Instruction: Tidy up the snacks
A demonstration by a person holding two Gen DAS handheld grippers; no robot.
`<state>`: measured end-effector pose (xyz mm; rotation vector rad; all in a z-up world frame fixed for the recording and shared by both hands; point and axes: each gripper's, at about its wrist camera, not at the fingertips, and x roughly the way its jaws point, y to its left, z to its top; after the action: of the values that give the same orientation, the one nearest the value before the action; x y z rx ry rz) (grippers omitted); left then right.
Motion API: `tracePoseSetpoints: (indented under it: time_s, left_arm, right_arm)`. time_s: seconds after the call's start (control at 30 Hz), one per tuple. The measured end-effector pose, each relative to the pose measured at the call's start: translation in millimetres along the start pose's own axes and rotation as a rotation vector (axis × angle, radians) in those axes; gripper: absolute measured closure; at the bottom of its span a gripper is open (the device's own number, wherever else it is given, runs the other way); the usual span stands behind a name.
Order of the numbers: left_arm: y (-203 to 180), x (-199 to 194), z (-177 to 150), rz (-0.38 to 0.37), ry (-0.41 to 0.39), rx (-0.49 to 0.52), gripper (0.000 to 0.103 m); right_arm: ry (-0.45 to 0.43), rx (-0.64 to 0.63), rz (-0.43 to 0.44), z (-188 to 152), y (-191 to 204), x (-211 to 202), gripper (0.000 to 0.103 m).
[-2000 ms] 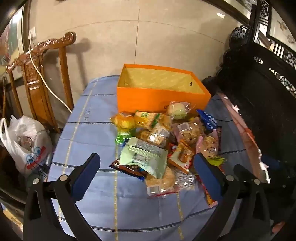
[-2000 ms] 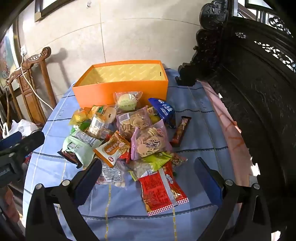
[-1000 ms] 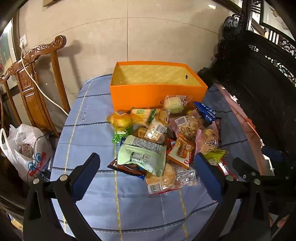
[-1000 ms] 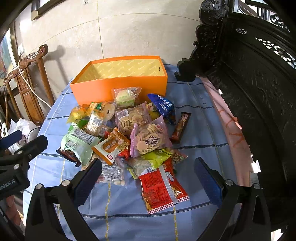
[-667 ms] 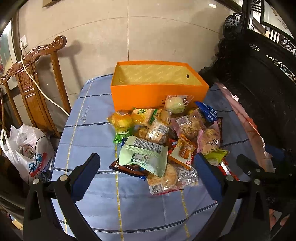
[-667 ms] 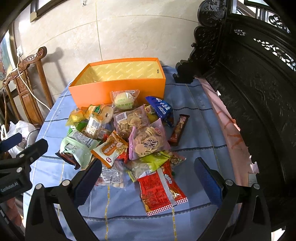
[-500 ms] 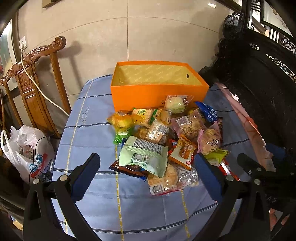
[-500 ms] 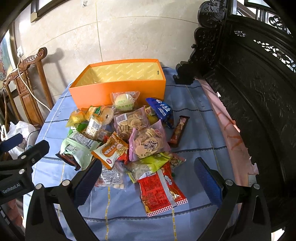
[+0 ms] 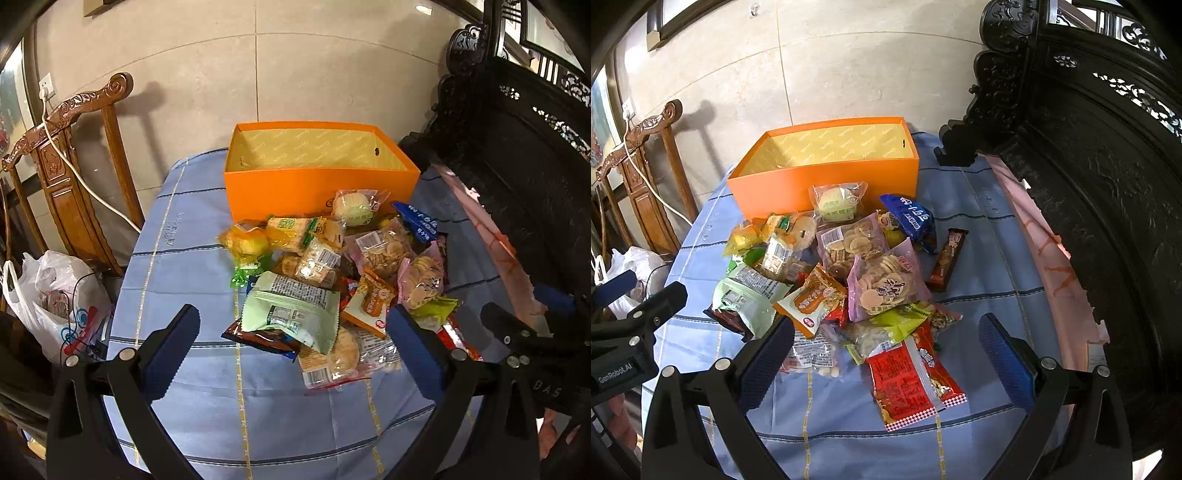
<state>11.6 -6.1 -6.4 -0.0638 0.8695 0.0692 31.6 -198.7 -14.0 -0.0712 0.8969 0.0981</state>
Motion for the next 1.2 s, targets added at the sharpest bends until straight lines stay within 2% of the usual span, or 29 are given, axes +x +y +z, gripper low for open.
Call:
tracePoseSetpoints:
  time_s: [0.4,1.2]
  left_arm:
    - [2.0,-4.2,-0.3,0.008,-0.015,-0.015,0.004]
    - [5.2,2.8,-2.8,-0.005,0.019,-0.039,0.004]
  right_arm:
    - [-0.002,-0.007,0.000,-0.4,1.6,-1.1,0.003]
    - [0.002,-0.007,0.012,-0.6,0.6,-1.1,0.003]
